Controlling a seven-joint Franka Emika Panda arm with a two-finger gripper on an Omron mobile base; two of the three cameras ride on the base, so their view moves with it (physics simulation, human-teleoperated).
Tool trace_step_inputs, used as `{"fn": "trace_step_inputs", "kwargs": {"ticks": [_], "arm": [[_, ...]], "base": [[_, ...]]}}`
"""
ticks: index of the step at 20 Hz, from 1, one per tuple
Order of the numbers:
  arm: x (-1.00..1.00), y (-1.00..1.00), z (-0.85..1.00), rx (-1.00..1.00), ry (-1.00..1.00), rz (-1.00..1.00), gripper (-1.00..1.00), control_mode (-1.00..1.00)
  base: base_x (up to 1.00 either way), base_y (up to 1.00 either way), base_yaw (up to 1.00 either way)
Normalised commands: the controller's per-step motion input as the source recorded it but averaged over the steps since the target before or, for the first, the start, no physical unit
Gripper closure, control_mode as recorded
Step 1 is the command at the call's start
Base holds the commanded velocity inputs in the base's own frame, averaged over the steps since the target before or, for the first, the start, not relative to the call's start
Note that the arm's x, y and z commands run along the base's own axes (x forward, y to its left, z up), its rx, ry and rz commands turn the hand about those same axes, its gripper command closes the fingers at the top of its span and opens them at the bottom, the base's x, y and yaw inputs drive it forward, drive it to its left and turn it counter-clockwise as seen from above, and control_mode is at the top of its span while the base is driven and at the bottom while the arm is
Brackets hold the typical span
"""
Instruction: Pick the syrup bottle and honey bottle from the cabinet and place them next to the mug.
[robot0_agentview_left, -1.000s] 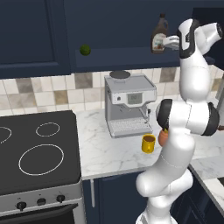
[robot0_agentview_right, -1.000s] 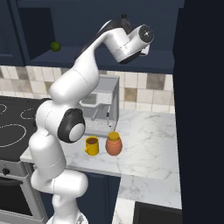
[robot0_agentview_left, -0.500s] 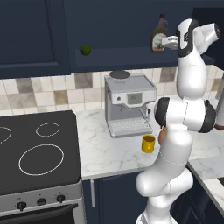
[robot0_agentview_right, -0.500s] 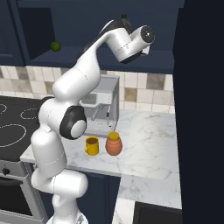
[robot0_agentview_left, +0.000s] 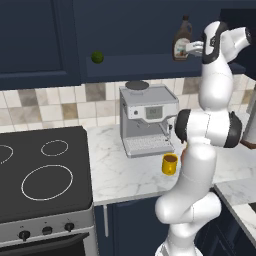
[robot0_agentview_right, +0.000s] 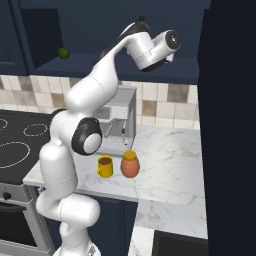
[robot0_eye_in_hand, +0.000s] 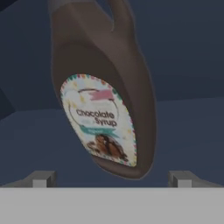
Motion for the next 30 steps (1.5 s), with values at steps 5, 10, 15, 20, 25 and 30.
{"fn": "trace_step_inputs", "kwargs": {"ticks": [5, 10, 15, 20, 25, 30], "arm": [[0.16, -0.05, 0.00, 0.00, 0.00, 0.03, -1.00, -1.00], [0.01, 0.00, 0.00, 0.00, 0.00, 0.04, -1.00, -1.00], [0.01, 0.00, 0.00, 0.00, 0.00, 0.04, -1.00, -1.00], [0.02, 0.01, 0.00, 0.00, -0.02, 0.01, -1.00, -1.00], [0.03, 0.08, 0.00, 0.00, -0.02, 0.00, -1.00, -1.00], [0.00, 0.19, 0.00, 0.00, 0.00, 0.00, -1.00, -1.00]], "base": [[0.00, 0.00, 0.00], [0.00, 0.00, 0.00], [0.00, 0.00, 0.00], [0.00, 0.00, 0.00], [0.00, 0.00, 0.00], [0.00, 0.00, 0.00]]}}
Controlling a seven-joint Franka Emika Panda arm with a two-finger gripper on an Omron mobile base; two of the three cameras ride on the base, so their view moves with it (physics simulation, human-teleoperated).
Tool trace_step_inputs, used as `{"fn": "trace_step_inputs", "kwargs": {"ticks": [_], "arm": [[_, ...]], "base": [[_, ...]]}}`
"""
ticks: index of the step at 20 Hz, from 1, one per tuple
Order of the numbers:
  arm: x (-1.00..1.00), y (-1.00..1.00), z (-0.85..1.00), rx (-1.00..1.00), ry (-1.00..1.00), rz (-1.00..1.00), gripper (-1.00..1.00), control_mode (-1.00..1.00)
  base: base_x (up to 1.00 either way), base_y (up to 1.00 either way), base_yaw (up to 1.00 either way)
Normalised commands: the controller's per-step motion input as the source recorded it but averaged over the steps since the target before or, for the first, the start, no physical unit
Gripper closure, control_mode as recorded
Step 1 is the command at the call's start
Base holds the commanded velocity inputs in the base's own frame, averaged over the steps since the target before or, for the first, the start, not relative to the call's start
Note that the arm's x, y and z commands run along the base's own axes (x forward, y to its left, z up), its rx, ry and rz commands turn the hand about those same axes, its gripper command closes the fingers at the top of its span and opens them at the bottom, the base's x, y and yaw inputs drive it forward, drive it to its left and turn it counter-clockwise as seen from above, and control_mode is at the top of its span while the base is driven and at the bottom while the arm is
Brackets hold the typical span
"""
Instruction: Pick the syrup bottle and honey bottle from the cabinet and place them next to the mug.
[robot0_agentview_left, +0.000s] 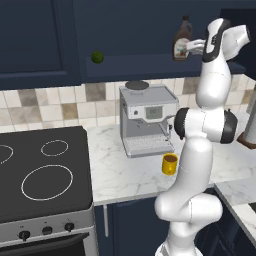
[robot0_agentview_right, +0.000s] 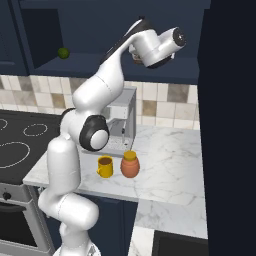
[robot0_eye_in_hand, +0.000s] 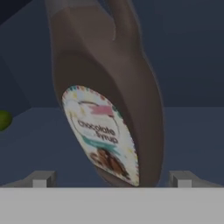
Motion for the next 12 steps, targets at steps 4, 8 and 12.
{"fn": "trace_step_inputs", "kwargs": {"ticks": [4, 8, 12], "arm": [[0.01, 0.09, 0.00, 0.00, 0.00, 0.00, -1.00, -1.00], [0.04, 0.00, -0.01, 0.00, 0.00, 0.00, -1.00, -1.00], [0.18, 0.00, -0.02, 0.00, 0.00, 0.00, -1.00, -1.00]], "base": [[0.00, 0.00, 0.00], [0.00, 0.00, 0.00], [0.00, 0.00, 0.00]]}}
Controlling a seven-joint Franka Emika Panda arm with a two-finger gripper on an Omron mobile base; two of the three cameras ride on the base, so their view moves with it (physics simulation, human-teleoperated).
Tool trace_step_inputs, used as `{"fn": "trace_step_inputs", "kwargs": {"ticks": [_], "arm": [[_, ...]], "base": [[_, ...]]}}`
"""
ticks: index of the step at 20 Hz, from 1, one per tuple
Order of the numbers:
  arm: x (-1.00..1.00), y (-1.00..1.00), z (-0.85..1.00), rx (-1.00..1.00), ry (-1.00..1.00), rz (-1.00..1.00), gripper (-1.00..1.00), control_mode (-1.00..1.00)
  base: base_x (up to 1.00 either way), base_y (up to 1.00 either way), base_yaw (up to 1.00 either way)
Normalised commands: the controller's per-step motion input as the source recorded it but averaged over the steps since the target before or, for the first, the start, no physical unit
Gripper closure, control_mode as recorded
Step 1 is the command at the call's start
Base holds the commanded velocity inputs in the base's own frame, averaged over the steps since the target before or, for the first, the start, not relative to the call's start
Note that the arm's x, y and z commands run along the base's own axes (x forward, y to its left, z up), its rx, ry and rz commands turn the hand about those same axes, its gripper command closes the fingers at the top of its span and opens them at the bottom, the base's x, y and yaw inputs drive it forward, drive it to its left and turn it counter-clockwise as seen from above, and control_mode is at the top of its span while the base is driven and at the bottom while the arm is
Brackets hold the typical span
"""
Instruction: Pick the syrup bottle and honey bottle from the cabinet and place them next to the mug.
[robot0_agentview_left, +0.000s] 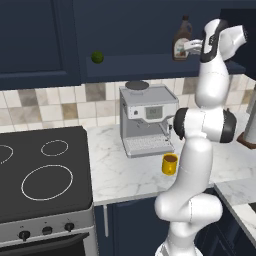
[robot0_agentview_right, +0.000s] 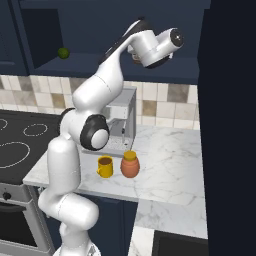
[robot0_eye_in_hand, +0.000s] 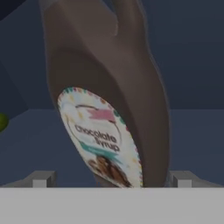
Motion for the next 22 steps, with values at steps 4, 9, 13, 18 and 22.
{"fn": "trace_step_inputs", "kwargs": {"ticks": [4, 9, 13, 18, 22], "arm": [[0.17, 0.00, -0.03, 0.00, 0.00, 0.00, -1.00, -1.00], [0.08, 0.00, 0.00, 0.00, 0.00, 0.00, -1.00, -1.00], [0.00, 0.00, 0.00, 0.00, 0.00, 0.00, -1.00, -1.00], [0.00, 0.00, 0.00, 0.00, -0.01, 0.00, -1.00, -1.00], [0.03, 0.00, 0.00, 0.00, 0.00, 0.00, -1.00, -1.00]], "base": [[0.00, 0.00, 0.00], [0.00, 0.00, 0.00], [0.00, 0.00, 0.00], [0.00, 0.00, 0.00], [0.00, 0.00, 0.00]]}}
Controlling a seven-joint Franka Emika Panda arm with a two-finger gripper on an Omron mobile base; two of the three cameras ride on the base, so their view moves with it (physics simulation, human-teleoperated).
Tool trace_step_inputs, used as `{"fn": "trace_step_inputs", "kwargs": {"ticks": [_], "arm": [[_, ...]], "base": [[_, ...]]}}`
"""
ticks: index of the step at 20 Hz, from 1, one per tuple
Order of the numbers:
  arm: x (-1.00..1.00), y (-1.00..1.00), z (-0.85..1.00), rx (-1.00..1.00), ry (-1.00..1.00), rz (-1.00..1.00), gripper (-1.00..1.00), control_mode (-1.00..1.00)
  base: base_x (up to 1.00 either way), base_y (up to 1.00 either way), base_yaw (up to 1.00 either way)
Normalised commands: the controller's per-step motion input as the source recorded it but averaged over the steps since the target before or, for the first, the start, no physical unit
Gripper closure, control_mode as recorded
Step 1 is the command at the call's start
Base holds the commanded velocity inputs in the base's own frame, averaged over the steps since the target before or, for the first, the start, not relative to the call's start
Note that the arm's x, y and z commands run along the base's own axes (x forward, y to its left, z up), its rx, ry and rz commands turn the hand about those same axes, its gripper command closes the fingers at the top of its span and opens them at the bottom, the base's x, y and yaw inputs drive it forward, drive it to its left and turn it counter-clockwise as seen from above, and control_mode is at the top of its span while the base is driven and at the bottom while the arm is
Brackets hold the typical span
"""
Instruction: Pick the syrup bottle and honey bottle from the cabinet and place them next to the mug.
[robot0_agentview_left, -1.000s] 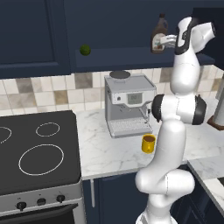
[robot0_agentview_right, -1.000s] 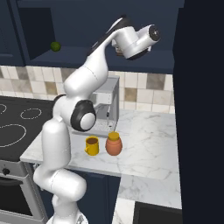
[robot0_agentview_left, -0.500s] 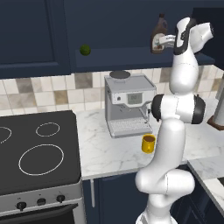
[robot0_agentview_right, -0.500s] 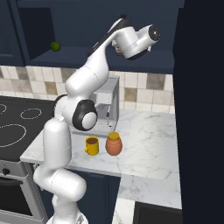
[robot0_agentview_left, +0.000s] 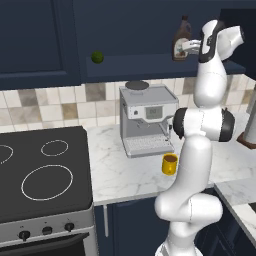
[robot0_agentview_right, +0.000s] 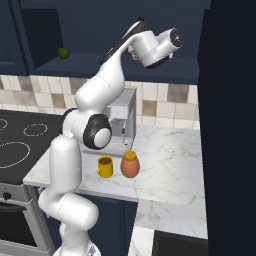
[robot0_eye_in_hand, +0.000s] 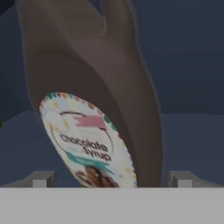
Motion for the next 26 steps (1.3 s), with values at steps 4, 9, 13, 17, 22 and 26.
{"fn": "trace_step_inputs", "kwargs": {"ticks": [4, 9, 13, 17, 22, 26], "arm": [[0.10, 0.00, -0.02, 0.00, 0.00, 0.00, -1.00, -1.00], [0.14, 0.00, -0.04, 0.00, -0.04, 0.00, -1.00, -1.00], [0.04, 0.01, 0.00, 0.00, -0.05, 0.00, -1.00, -1.00], [0.01, 0.04, 0.00, 0.00, -0.02, 0.00, -1.00, -1.00], [0.00, 0.00, 0.00, 0.00, 0.00, 0.00, 1.00, -1.00], [0.00, 0.00, 0.00, 0.00, 0.00, 0.00, 1.00, -1.00]], "base": [[0.00, 0.00, 0.00], [0.00, 0.00, 0.00], [0.00, 0.00, 0.00], [0.00, 0.00, 0.00], [0.00, 0.00, 0.00], [0.00, 0.00, 0.00]]}}
